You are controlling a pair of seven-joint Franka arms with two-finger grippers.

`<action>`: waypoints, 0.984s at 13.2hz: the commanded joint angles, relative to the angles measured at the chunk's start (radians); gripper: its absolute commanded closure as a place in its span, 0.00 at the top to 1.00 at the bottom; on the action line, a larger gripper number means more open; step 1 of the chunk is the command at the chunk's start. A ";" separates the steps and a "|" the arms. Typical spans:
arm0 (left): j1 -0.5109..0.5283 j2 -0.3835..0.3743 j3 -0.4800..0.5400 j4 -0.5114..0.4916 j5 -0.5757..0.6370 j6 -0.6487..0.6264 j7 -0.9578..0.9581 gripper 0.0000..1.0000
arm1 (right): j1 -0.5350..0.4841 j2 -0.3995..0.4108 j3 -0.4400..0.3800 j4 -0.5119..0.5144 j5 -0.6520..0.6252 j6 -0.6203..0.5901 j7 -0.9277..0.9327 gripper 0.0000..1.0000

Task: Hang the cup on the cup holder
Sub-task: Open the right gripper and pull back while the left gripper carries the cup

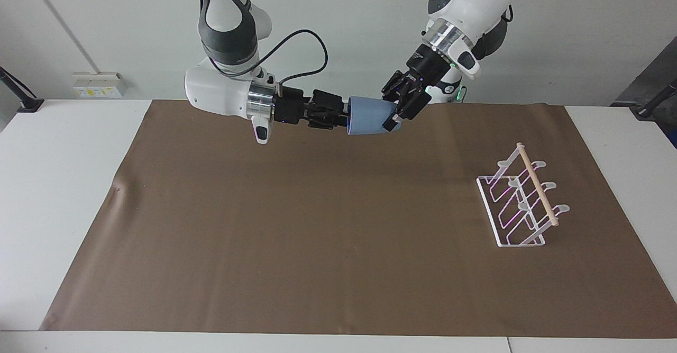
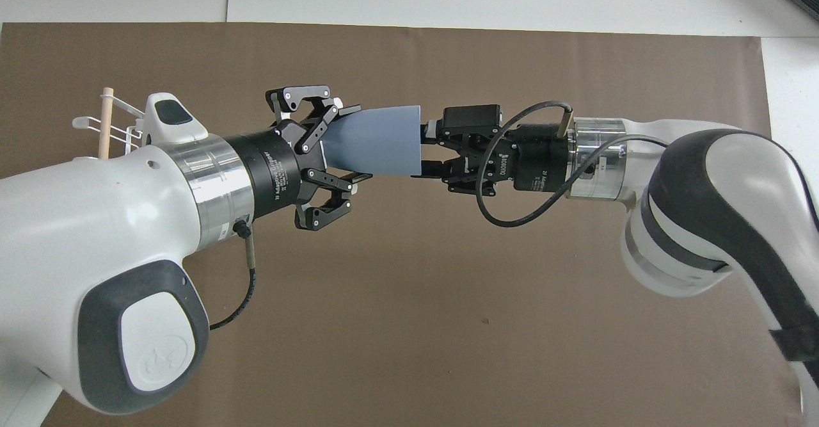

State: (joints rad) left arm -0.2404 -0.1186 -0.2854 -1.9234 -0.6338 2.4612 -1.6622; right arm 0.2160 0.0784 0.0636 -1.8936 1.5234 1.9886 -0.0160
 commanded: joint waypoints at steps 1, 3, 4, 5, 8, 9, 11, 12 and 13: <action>0.007 -0.004 0.009 -0.005 0.031 -0.037 0.054 0.00 | -0.012 -0.014 -0.001 -0.004 -0.067 0.015 0.014 1.00; 0.030 -0.006 0.011 -0.006 0.095 -0.068 0.119 0.00 | -0.017 -0.011 -0.002 -0.004 -0.155 0.018 0.018 1.00; 0.045 -0.009 0.011 -0.014 0.150 -0.082 0.159 0.00 | -0.027 -0.009 -0.002 -0.004 -0.222 0.019 0.018 1.00; 0.073 -0.010 0.009 -0.016 0.166 -0.090 0.192 0.00 | -0.036 -0.008 -0.002 -0.002 -0.286 0.018 0.018 1.00; 0.159 -0.016 0.011 -0.035 0.174 -0.103 0.372 0.00 | -0.056 -0.006 -0.004 0.005 -0.477 0.018 0.019 1.00; 0.191 -0.016 0.011 -0.037 0.205 -0.105 0.450 0.00 | -0.061 -0.008 -0.004 0.007 -0.552 0.018 0.019 1.00; 0.248 -0.016 0.011 -0.043 0.244 -0.105 0.582 0.00 | -0.069 -0.009 -0.004 0.017 -0.722 0.021 0.019 1.00; 0.268 -0.015 0.011 -0.043 0.275 -0.103 0.648 0.00 | -0.076 -0.006 -0.004 0.027 -0.803 0.022 0.019 1.00; 0.289 -0.012 0.011 -0.043 0.314 -0.103 0.704 0.00 | -0.086 -0.006 -0.004 0.033 -0.883 0.039 0.019 1.00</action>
State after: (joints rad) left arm 0.0124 -0.1166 -0.2666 -1.9512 -0.3822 2.3687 -1.0536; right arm 0.1507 0.0773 0.0507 -1.8777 0.7661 2.0079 -0.0160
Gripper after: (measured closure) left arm 0.242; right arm 0.000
